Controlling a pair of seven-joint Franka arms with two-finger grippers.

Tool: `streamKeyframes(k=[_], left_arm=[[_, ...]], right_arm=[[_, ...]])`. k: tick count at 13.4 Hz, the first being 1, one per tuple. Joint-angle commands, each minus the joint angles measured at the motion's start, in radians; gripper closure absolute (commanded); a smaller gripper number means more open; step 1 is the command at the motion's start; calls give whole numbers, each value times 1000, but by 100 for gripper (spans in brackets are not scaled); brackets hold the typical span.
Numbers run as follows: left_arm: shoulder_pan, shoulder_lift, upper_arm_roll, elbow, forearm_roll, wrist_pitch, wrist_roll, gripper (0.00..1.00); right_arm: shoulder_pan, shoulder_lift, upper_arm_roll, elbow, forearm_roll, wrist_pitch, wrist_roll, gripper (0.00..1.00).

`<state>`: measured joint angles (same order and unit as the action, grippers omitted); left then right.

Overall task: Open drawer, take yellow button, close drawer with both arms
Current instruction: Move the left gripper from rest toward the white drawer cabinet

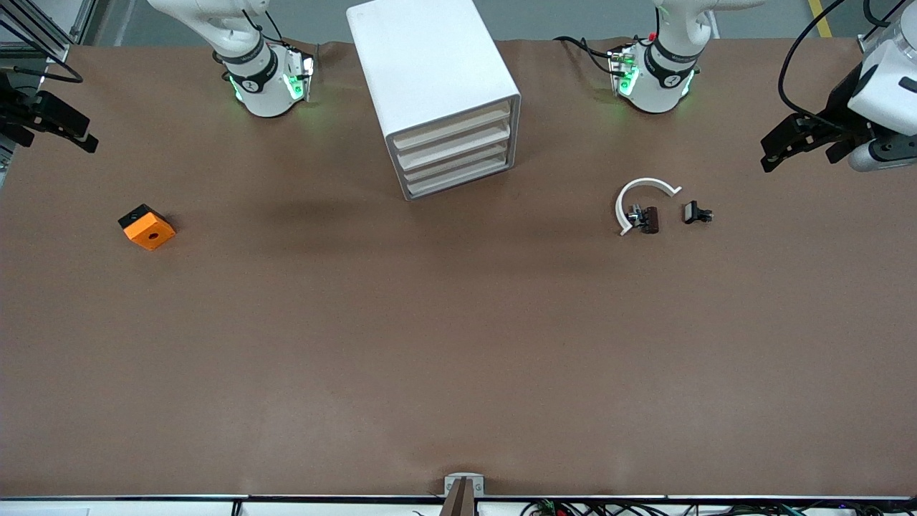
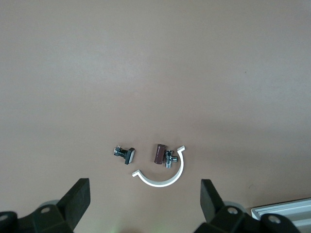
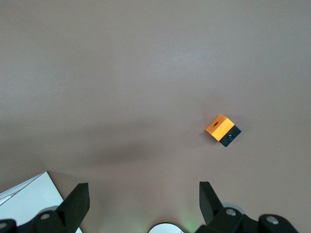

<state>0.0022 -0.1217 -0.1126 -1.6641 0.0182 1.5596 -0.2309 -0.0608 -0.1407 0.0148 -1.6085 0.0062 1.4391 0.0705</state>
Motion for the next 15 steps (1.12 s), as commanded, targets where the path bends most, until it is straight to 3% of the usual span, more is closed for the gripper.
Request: streamKeyframes(k=[1, 4, 6, 10, 15], left_arm=[[2, 5, 5, 21, -17, -24, 21, 0], [4, 39, 5, 42, -15, -23, 19, 0], [4, 114, 5, 89, -17, -23, 16, 0], [-11, 256, 2, 89, -21, 19, -36, 0], [-21, 437, -2, 81, -171, 108, -330, 0]], right_arm=[[-19, 12, 13, 24, 9, -16, 6, 0], [-19, 12, 13, 24, 9, -16, 5, 0], [-19, 12, 13, 24, 9, -16, 5, 0], [-17, 12, 14, 24, 9, -16, 6, 0], [-16, 12, 14, 24, 9, -16, 8, 0]])
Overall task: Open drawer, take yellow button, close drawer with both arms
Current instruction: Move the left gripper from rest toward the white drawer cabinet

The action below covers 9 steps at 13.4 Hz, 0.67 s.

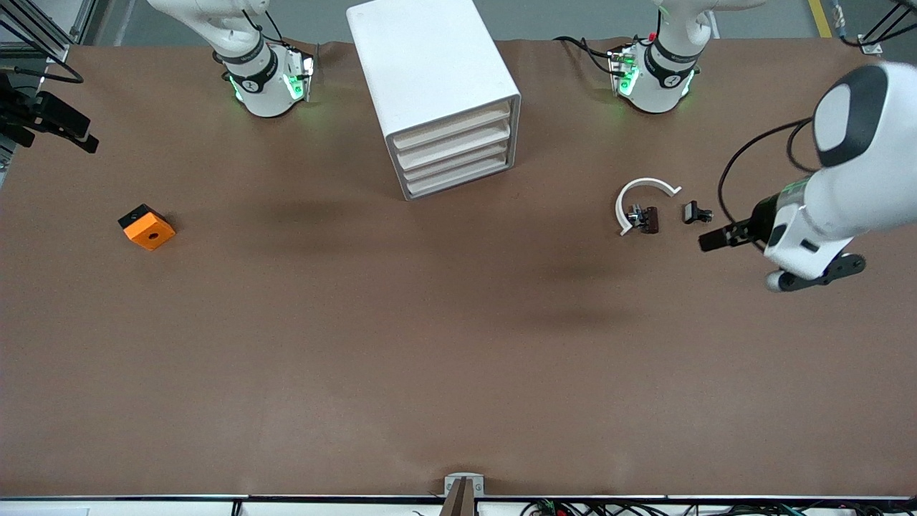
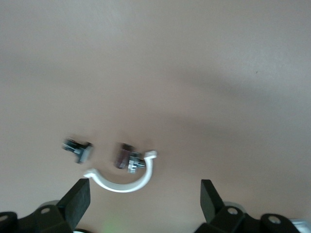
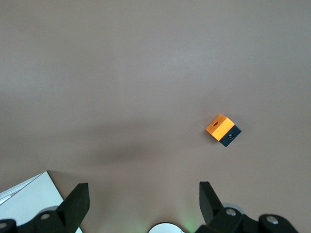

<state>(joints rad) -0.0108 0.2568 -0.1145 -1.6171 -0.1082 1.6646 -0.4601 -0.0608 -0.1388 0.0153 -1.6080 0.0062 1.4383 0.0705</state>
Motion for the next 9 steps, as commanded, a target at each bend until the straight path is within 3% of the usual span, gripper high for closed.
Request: streamKeyframes(k=[1, 6, 9], left_arm=[[-12, 103, -8, 34, -60, 21, -182, 0], [-124, 263, -11, 40, -100, 139, -611, 0], [-199, 369, -11, 78, -195, 161, -882, 0]], right_arm=[[-16, 10, 14, 22, 9, -15, 8, 0], [-14, 10, 14, 23, 9, -13, 6, 0], [-14, 10, 14, 23, 9, -12, 6, 0]])
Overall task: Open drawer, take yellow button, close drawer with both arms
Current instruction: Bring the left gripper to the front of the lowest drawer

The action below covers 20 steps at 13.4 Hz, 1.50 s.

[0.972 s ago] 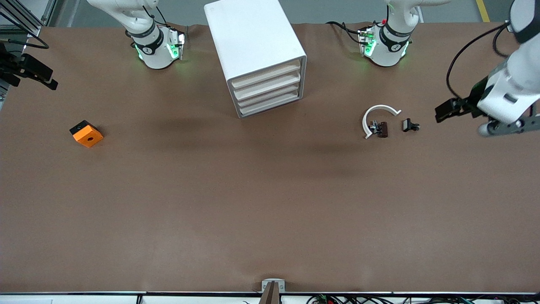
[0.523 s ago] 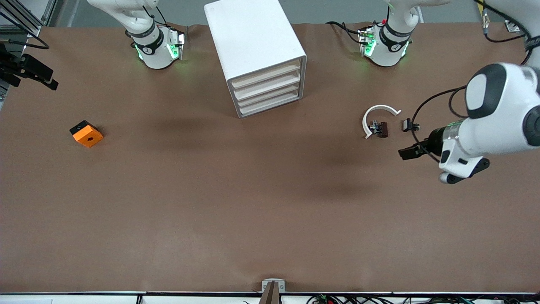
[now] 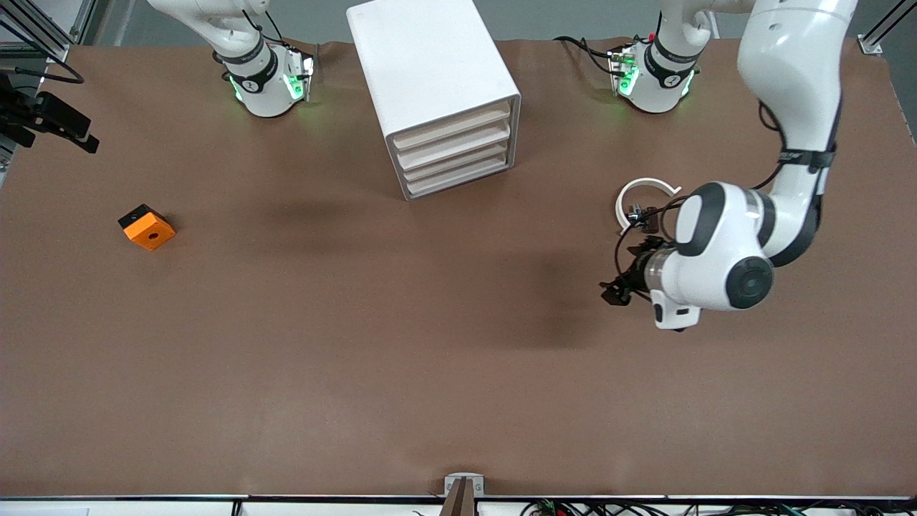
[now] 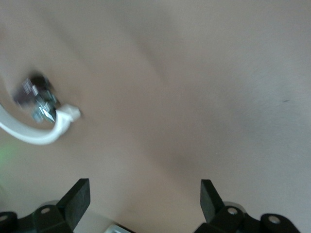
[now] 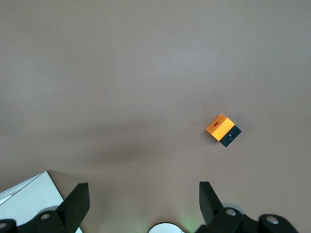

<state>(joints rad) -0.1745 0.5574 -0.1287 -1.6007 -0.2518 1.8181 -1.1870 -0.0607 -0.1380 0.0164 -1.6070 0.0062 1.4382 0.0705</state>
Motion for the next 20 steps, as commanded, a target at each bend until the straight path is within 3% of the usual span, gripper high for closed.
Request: streamKeyframes(k=[1, 4, 5, 7, 8, 14, 18, 20], left_arm=[[-54, 103, 3, 91, -82, 9, -310, 0], [-123, 159, 1, 150, -121, 9, -647, 0], [-126, 159, 1, 150, -180, 9, -692, 0], [-117, 159, 1, 136, -405, -15, -707, 0], [-129, 159, 1, 134, -449, -52, -710, 0], [-184, 170, -2, 134, -598, -318, -883, 0], [-243, 203, 0, 136, -679, -362, -1029, 0], [-269, 216, 0, 136, -685, -376, -1121, 8]], right_arm=[[-13, 9, 13, 22, 9, -10, 6, 0], [-10, 9, 13, 22, 11, -9, 8, 0], [-10, 11, 13, 22, 12, -4, 8, 0], [-10, 18, 16, 22, 12, -4, 9, 0], [-7, 23, 17, 22, 14, -2, 9, 0], [90, 132, 17, 73, 14, 11, 9, 0], [133, 192, 19, 99, 12, 10, 11, 0], [151, 218, 19, 108, 11, 11, 11, 0]])
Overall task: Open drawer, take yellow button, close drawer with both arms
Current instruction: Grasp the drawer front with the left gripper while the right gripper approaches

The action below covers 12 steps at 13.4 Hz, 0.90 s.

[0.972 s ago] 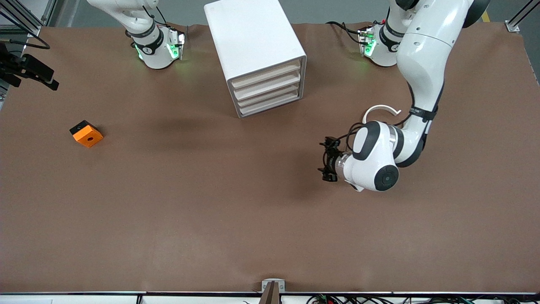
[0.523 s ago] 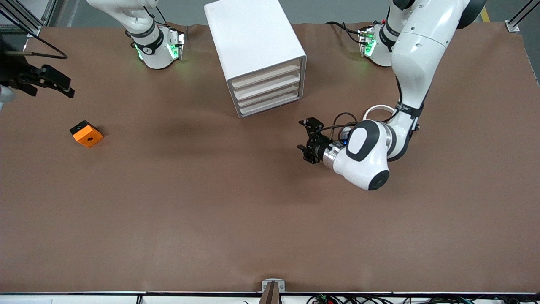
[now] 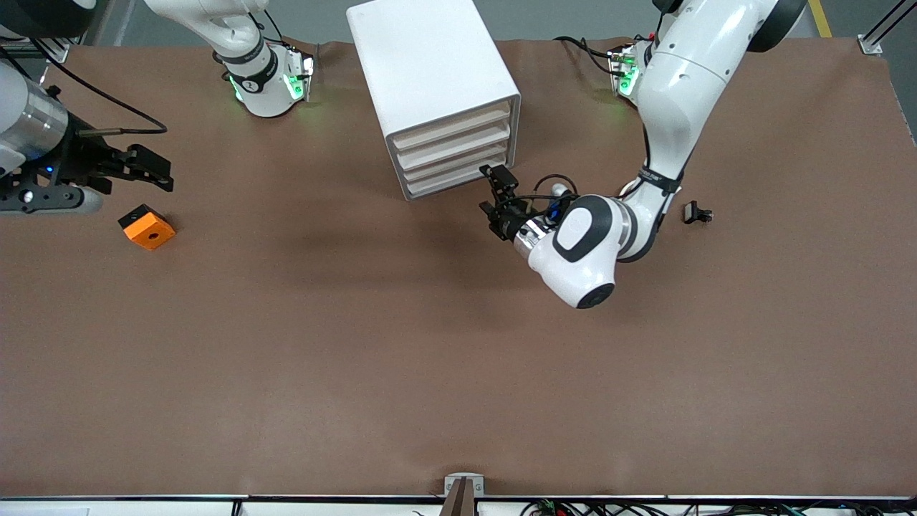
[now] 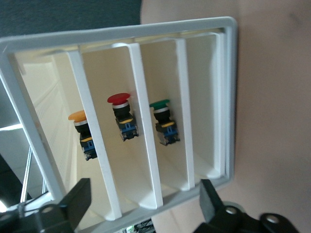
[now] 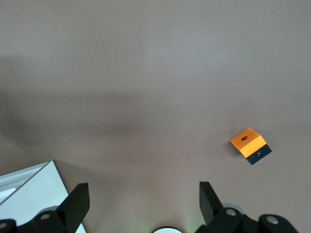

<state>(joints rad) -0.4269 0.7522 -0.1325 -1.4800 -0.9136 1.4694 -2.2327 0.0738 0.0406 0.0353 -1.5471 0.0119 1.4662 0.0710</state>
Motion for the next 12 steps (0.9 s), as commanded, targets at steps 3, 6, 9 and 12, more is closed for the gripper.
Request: streamKeyframes(k=[3, 6, 9, 12], left_arm=[[-52, 27, 4, 15, -25, -46, -145, 20], [-66, 29, 2, 18, -27, -96, -174, 34], [-91, 29, 2, 18, -51, -112, -196, 40], [-105, 30, 2, 18, -77, -142, -196, 43]], right_arm=[[61, 94, 0, 79, 3, -15, 116, 0], [98, 97, -2, 78, -1, -12, 174, 0], [138, 96, 0, 74, 7, -26, 193, 0], [242, 93, 2, 74, 7, -27, 465, 0]])
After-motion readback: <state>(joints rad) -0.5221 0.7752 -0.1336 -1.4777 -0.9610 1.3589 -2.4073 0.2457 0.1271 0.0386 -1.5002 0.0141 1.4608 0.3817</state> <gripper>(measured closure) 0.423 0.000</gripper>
